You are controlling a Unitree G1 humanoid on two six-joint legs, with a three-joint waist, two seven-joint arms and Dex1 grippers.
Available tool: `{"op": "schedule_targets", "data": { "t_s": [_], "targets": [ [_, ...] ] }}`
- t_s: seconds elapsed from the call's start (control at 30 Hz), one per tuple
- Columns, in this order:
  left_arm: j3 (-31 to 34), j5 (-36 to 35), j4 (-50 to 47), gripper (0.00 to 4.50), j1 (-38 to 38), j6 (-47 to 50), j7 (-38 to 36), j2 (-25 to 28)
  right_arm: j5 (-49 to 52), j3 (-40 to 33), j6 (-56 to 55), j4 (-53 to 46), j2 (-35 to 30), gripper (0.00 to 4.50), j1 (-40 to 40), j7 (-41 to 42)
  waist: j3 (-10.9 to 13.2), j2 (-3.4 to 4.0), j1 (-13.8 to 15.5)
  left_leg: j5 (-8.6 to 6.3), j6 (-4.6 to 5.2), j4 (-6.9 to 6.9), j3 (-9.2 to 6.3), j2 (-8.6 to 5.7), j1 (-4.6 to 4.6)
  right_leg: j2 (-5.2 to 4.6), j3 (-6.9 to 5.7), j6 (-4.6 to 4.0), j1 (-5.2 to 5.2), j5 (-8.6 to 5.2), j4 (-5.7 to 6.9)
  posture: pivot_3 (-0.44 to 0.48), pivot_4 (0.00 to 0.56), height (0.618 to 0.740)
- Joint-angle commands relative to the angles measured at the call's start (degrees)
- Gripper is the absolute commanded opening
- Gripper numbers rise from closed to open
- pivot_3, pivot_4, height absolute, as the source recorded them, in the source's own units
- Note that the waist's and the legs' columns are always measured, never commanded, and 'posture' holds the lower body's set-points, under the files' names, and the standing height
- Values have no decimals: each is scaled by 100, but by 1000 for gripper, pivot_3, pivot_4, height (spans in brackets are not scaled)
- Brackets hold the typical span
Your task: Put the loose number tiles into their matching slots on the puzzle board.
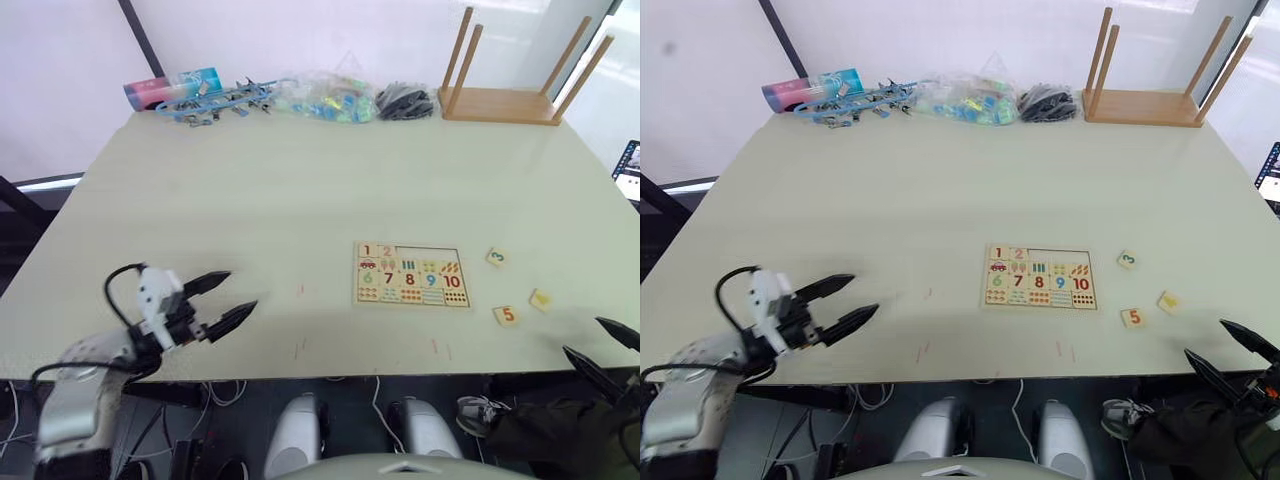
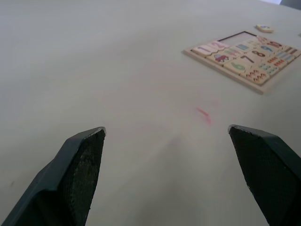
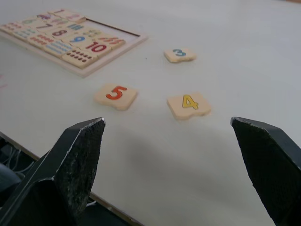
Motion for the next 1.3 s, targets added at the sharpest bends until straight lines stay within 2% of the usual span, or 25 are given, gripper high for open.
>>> {"op": "schedule_targets", "data": {
  "t_s": [0.03,0.17,0.33,0.83,1.3],
  "targets": [
    [356,-377,-396,4439,221,-28,69,58,101,-220,-50,58,-122,4500,-30,91,0,-1,11,-1,-1,0,0,0,0,-2,-2,0,0,0,0,0,150,738],
    [489,-503,-450,4439,483,-123,36,100,113,-215,-31,199,-165,4500,-97,205,-1,0,1,-2,-3,-1,5,0,0,-38,-37,1,-1,0,0,0,150,738],
    [501,-578,-494,4439,581,-163,83,126,122,-222,9,229,-193,4500,-161,228,-1,-1,-4,-2,-3,-13,14,-2,0,-34,-43,1,-7,-1,-3,0,150,738],
    [342,-602,-319,4439,438,-332,-4,206,76,-156,126,-150,-145,4500,-134,-10,0,-1,-2,-2,-2,-45,20,-2,0,-4,-44,1,-7,0,-37,0,150,738],
    [281,-570,-270,4439,380,-362,-106,204,54,-134,281,-353,-155,4500,-110,-88,0,0,-1,-3,-1,-53,20,-1,-3,-17,-44,1,-8,0,-53,0,150,738]
  ]
}}
